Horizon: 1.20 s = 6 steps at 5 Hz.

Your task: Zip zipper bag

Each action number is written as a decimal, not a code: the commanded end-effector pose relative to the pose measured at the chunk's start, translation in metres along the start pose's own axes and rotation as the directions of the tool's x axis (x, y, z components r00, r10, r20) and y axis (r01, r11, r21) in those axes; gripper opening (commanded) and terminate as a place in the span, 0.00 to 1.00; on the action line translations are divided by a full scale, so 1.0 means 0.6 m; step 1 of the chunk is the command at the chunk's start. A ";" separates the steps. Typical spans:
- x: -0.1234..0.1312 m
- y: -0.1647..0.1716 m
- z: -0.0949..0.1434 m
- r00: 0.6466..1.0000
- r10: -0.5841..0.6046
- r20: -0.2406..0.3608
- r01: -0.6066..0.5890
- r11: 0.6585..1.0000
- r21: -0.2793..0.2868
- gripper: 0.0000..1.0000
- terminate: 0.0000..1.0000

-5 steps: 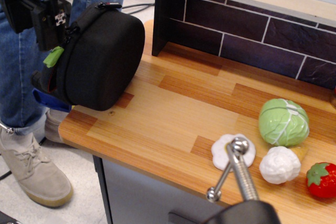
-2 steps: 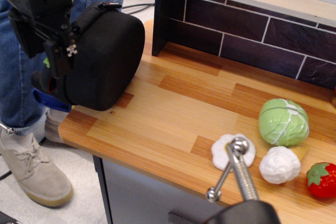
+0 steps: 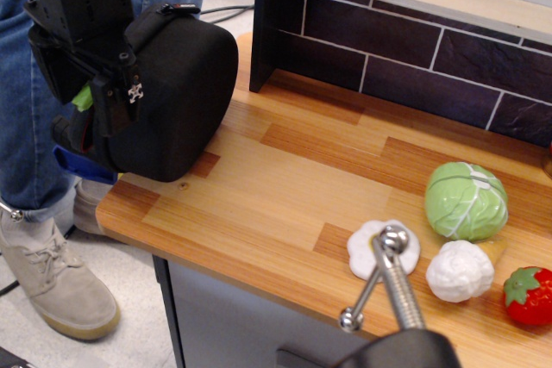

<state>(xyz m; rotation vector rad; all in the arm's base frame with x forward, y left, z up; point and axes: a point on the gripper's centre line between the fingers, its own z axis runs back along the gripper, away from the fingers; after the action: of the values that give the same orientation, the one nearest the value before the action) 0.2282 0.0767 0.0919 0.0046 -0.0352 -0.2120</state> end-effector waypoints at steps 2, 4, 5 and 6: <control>0.014 0.014 0.013 0.998 0.016 0.068 -0.018 0.999 0.030 0.00 0.00; -0.049 0.019 -0.028 0.999 -0.013 -0.035 0.014 1.000 0.027 0.00 0.00; -0.086 -0.004 -0.042 0.994 0.008 -0.105 -0.009 1.000 -0.005 0.00 0.00; -0.084 -0.018 -0.080 0.990 0.069 -0.121 -0.076 0.996 -0.047 0.00 0.00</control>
<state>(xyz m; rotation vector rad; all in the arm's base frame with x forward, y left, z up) 0.1866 0.0809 0.0358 -0.0247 0.0373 -0.1324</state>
